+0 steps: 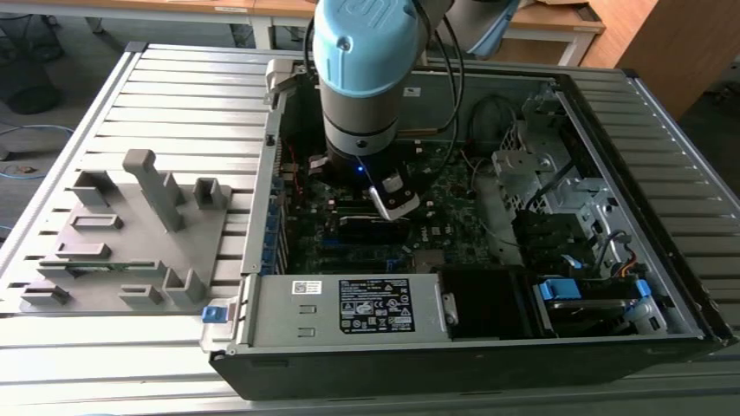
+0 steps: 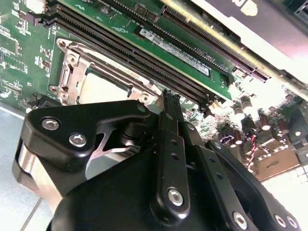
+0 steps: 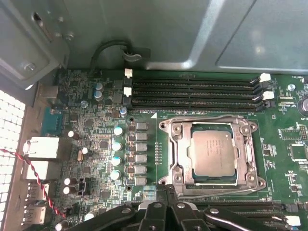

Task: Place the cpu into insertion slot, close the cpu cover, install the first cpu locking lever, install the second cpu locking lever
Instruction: 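Install the second cpu locking lever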

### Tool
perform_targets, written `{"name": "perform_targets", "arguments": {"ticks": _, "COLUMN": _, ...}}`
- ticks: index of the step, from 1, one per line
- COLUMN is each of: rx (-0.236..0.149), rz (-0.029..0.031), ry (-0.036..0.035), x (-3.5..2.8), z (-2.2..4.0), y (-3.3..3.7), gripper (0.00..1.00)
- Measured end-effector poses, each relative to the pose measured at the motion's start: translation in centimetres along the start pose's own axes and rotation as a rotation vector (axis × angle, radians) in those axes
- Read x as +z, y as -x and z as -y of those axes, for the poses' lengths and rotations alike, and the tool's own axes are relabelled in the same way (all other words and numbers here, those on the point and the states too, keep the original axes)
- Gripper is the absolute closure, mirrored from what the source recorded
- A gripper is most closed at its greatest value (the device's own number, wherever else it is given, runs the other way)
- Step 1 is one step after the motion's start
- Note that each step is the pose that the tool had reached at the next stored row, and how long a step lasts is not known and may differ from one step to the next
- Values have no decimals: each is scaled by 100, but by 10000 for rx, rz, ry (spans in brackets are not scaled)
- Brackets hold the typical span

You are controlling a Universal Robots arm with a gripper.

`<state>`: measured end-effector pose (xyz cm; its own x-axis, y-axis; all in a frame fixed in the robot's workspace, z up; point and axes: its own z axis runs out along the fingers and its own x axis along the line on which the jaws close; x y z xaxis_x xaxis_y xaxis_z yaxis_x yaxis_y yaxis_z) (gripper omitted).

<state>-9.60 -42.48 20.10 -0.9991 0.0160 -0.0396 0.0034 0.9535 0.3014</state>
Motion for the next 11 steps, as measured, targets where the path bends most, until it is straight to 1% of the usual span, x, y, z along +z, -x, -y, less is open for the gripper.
{"name": "perform_targets", "arguments": {"ticks": 2, "rx": 5, "rz": 0, "ry": 75, "x": 10, "z": 4, "y": -1, "gripper": 89}}
{"name": "perform_targets", "arguments": {"ticks": 3, "rx": 5, "rz": 1, "ry": 93, "x": 17, "z": 6, "y": -1, "gripper": 89}}
{"name": "perform_targets", "arguments": {"ticks": 7, "rx": 5, "rz": 0, "ry": 111, "x": 46, "z": 16, "y": -2, "gripper": 89}}
{"name": "perform_targets", "arguments": {"ticks": 11, "rx": 7, "rz": 0, "ry": 155, "x": 63, "z": 20, "y": -3, "gripper": 89}}
